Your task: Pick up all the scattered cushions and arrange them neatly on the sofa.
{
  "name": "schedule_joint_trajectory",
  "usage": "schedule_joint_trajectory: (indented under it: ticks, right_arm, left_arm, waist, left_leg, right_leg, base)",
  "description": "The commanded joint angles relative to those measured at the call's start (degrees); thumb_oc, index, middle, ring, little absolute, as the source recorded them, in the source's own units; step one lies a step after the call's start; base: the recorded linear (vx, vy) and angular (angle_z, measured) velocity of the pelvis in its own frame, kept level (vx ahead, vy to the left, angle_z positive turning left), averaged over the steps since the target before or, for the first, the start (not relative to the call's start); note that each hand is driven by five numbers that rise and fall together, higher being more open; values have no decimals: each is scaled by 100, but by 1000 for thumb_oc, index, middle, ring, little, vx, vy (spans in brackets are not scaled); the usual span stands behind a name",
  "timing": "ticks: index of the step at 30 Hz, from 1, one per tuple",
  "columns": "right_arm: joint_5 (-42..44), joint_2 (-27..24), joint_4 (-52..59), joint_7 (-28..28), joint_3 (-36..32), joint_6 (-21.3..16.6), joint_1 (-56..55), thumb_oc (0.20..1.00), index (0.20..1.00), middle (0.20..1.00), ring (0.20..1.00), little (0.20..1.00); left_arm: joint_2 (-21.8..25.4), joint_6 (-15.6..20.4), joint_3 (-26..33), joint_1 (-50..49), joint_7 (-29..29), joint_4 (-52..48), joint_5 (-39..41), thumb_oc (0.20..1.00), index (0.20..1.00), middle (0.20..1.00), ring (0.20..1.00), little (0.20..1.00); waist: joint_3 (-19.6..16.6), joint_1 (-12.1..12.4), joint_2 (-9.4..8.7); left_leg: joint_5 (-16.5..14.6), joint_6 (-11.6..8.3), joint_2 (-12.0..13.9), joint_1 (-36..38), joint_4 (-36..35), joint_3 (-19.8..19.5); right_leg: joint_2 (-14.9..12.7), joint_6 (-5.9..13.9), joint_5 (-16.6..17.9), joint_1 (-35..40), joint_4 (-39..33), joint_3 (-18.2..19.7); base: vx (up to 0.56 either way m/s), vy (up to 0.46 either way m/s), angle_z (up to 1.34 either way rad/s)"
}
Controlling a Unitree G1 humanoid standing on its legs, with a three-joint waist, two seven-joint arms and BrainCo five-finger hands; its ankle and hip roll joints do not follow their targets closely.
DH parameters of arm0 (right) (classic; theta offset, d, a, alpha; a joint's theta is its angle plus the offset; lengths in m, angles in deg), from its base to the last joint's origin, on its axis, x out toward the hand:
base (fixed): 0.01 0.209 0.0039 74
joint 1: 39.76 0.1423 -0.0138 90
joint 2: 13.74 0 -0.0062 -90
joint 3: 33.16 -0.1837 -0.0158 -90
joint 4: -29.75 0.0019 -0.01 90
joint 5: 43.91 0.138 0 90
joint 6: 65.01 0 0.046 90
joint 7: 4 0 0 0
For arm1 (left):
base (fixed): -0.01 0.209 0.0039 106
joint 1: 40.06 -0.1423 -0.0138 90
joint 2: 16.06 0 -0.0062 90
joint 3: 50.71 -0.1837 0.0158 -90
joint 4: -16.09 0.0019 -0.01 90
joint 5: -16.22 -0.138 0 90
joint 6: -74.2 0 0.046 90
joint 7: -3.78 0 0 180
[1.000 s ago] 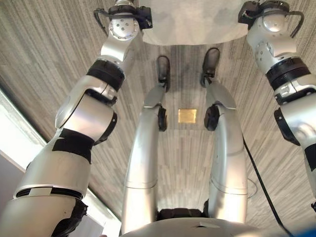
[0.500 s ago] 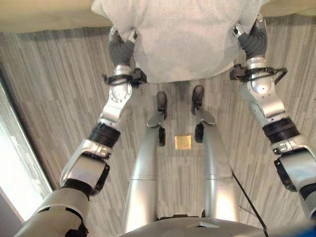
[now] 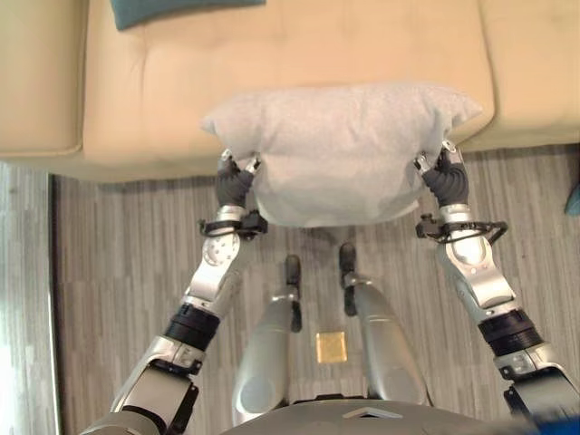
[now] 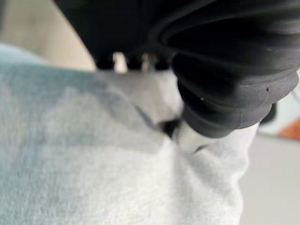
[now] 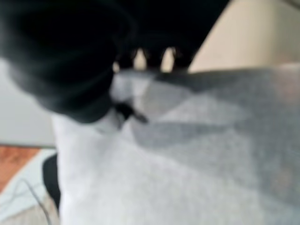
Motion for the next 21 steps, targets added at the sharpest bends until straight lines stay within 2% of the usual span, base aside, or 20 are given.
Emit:
schedule_joint_trajectory:
  ticks: [1, 2, 3, 5, 7, 8, 9, 11, 13, 14, 16, 18, 19, 20, 21]
  right_arm:
    - [-378, 13, 827, 444, 156, -462, 18, 200, 200, 200, 200, 200]
    - [-393, 54, 773, 524, 182, -401, -112, 200, 200, 200, 200, 200]
    - [-349, 39, 743, 537, 199, -416, -140, 200, 200, 200, 200, 200]
    - [-329, 17, 757, 551, 158, -425, -194, 200, 200, 200, 200, 200]
    - [-214, 73, 725, 588, 103, -432, -289, 200, 200, 200, 200, 200]
    - [-234, 92, 754, 649, 45, -408, -371, 200, 200, 200, 200, 200]
    - [-234, 91, 764, 650, 43, -402, -383, 200, 200, 200, 200, 200]
    - [-259, 152, 745, 716, 63, -352, -381, 200, 200, 200, 200, 200]
    - [-278, 174, 783, 769, 63, -336, -401, 200, 200, 200, 200, 200]
    - [-407, 211, 759, 747, 97, -303, -383, 200, 200, 200, 200, 200]
    - [-442, 230, 750, 754, 97, -317, -373, 200, 200, 200, 200, 200]
    - [-488, 281, 708, 747, 162, -312, -337, 200, 200, 200, 200, 200]
    - [-514, 354, 660, 765, 215, -292, -354, 200, 200, 200, 200, 200]
    - [-515, 354, 661, 765, 218, -293, -358, 200, 200, 200, 200, 200]
    - [-495, 378, 649, 809, 267, -291, -385, 200, 200, 200, 200, 200]
  left_arm:
    - [-220, 297, -638, 435, 768, -518, -325, 200, 200, 200, 200, 200]
    - [-202, 259, -572, 228, 727, -575, -386, 200, 200, 200, 200, 200]
    - [-221, 230, -602, 157, 750, -606, -382, 200, 200, 200, 200, 200]
    - [-225, 235, -629, 126, 763, -606, -366, 200, 200, 200, 200, 200]
    - [-203, 187, -623, 61, 795, -629, -396, 200, 200, 200, 200, 200]
    - [-192, 153, -604, -107, 889, -673, -395, 200, 200, 200, 200, 200]
    - [-192, 153, -605, -114, 892, -676, -394, 200, 200, 200, 200, 200]
    - [-131, 136, -623, -272, 970, -763, -364, 200, 200, 200, 200, 200]
    - [-104, 119, -630, -327, 1014, -770, -354, 200, 200, 200, 200, 200]
    - [-87, 110, -645, -335, 1035, -755, -360, 200, 200, 200, 200, 200]
    - [-68, 116, -641, -349, 1043, -729, -374, 200, 200, 200, 200, 200]
    - [-5, 126, -559, -406, 990, -743, -414, 200, 200, 200, 200, 200]
    - [32, 118, -426, -491, 941, -768, -464, 200, 200, 200, 200, 200]
    - [34, 115, -425, -499, 941, -773, -465, 200, 200, 200, 200, 200]
    - [44, 117, -332, -593, 946, -840, -469, 200, 200, 200, 200, 200]
  waist:
    - [-368, -141, -83]
    - [-515, -35, -160]
    - [-616, 25, -165]
    - [-658, 31, -171]
    - [-764, 113, -155]
    - [-886, 104, -83]
    - [-863, 137, -92]
    - [-891, 266, -53]
    - [-897, 316, -57]
    - [-893, 379, -35]
    - [-884, 378, -45]
    - [-932, 516, -31]
    - [-972, 720, 2]
    - [-966, 689, 7]
    - [-1013, 784, 6]
  left_leg:
    - [273, -579, 329, -96, 805, -333]
    - [171, -470, -1, 58, 606, -794]
    - [228, -415, -176, 101, 231, -1038]
    - [307, -428, -196, 120, 72, -1035]
    - [350, -427, -307, 169, 25, -1162]
    - [280, -368, -228, 507, -215, -1075]
    - [286, -366, -218, 565, -253, -1043]
    - [227, -233, -260, 864, -395, -820]
    - [212, -197, -212, 1025, -514, -622]
    - [126, -55, -242, 1160, -517, -456]
    - [99, -12, -235, 1260, -565, -365]
    - [62, 35, -197, 1451, -685, -154]
    - [36, 2, -98, 1620, -819, 30]
    - [40, 0, -100, 1635, -829, -1]
    - [16, -37, -49, 1720, -879, 136]
  right_leg:
    - [90, 226, -110, 844, -347, 202]
    - [153, 252, -60, 1094, -562, 431]
    - [229, 293, 3, 1263, -728, 580]
    - [256, 325, 63, 1347, -828, 656]
    - [307, 443, 179, 1469, -939, 938]
    - [300, 550, 209, 1607, -1007, 1097]
    - [304, 549, 214, 1642, -1017, 1129]
    - [215, 788, 347, 1738, -970, 1322]
    - [173, 872, 379, 1749, -922, 1380]
    - [68, 984, 418, 1690, -762, 1308]
    - [61, 1020, 464, 1663, -705, 1298]
    - [-54, 1018, 517, 1632, -667, 818]
    - [-370, 932, 412, 1693, -631, -340]
    - [-375, 932, 402, 1718, -635, -372]
    - [-532, 869, 364, 1819, -706, -1029]
  base:
    - [155, -66, 0]
    - [242, -30, -7]
    - [252, 4, -47]
    - [129, 44, -100]
    - [154, 159, -85]
    - [145, 159, -70]
    - [161, 190, -96]
    - [106, 235, -110]
    - [70, 198, -146]
    - [53, 178, -103]
    - [24, 124, -55]
    - [33, 97, -99]
    - [29, 25, -115]
    - [40, -8, -110]
    - [120, -84, -87]
